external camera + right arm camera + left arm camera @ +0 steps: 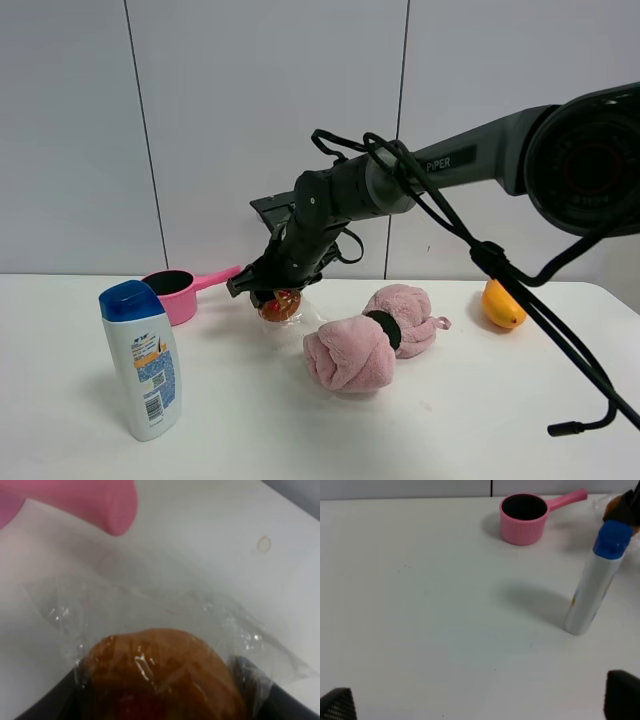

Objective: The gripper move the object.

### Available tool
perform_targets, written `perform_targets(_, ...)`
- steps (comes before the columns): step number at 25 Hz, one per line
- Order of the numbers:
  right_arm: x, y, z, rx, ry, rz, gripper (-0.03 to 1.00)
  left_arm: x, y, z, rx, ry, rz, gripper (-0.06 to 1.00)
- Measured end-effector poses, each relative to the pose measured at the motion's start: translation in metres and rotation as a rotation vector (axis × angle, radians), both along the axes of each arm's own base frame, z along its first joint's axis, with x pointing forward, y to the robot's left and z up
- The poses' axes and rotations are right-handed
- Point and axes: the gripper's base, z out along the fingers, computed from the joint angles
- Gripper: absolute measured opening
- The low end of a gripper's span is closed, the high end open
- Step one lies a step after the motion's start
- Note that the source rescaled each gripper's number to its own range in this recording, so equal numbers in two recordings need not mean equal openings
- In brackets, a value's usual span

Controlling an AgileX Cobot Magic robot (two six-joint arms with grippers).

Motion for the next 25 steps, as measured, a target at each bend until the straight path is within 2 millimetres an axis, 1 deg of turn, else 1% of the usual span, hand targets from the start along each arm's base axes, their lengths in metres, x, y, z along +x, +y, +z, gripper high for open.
perform_targets(1, 0.000, 0.000, 0.000, 0.002, -0.002, -0.001, 0.04, 0.000, 0.000, 0.000, 0.000, 0.000, 0.000, 1.00)
perform_targets(2, 0.000, 0.000, 0.000, 0.005, -0.006, -0.001, 0.16, 0.000, 0.000, 0.000, 0.000, 0.000, 0.000, 1.00)
perform_targets(4, 0.001, 0.002, 0.002, 0.017, -0.023, 0.000, 0.58, 0.000, 0.000, 0.000, 0.000, 0.000, 0.000, 1.00)
perform_targets(5, 0.001, 0.003, 0.002, 0.023, -0.032, 0.003, 0.75, 0.000, 0.000, 0.000, 0.000, 0.000, 0.000, 1.00)
perform_targets(6, 0.001, 0.004, 0.003, 0.029, -0.040, 0.004, 0.84, 0.000, 0.000, 0.000, 0.000, 0.000, 0.000, 1.00)
perform_targets(7, 0.000, 0.006, 0.003, 0.031, -0.043, 0.008, 0.91, 0.000, 0.000, 0.000, 0.000, 0.000, 0.000, 1.00)
perform_targets(8, -0.001, 0.007, 0.003, 0.032, -0.044, 0.010, 0.95, 0.000, 0.000, 0.000, 0.000, 0.000, 0.000, 1.00)
perform_targets(11, -0.004, 0.012, 0.004, 0.035, -0.047, 0.021, 0.99, 0.000, 0.000, 0.000, 0.000, 0.000, 0.000, 1.00)
perform_targets(15, -0.006, 0.016, 0.006, 0.041, -0.056, 0.029, 1.00, 0.000, 0.000, 0.000, 0.000, 0.000, 0.000, 1.00)
perform_targets(18, -0.006, 0.016, 0.013, 0.050, -0.067, 0.029, 1.00, 0.000, 0.000, 0.000, 0.000, 0.000, 0.000, 1.00)
perform_targets(21, -0.009, 0.014, 0.032, 0.044, -0.059, 0.029, 1.00, 0.000, 0.000, 0.000, 0.000, 0.000, 0.000, 1.00)
perform_targets(23, -0.014, 0.010, 0.051, 0.032, -0.043, 0.029, 1.00, 0.000, 0.000, 0.000, 0.000, 0.000, 0.000, 1.00)
perform_targets(25, -0.020, 0.006, 0.076, 0.023, -0.030, 0.029, 1.00, 0.000, 0.000, 0.000, 0.000, 0.000, 0.000, 1.00)
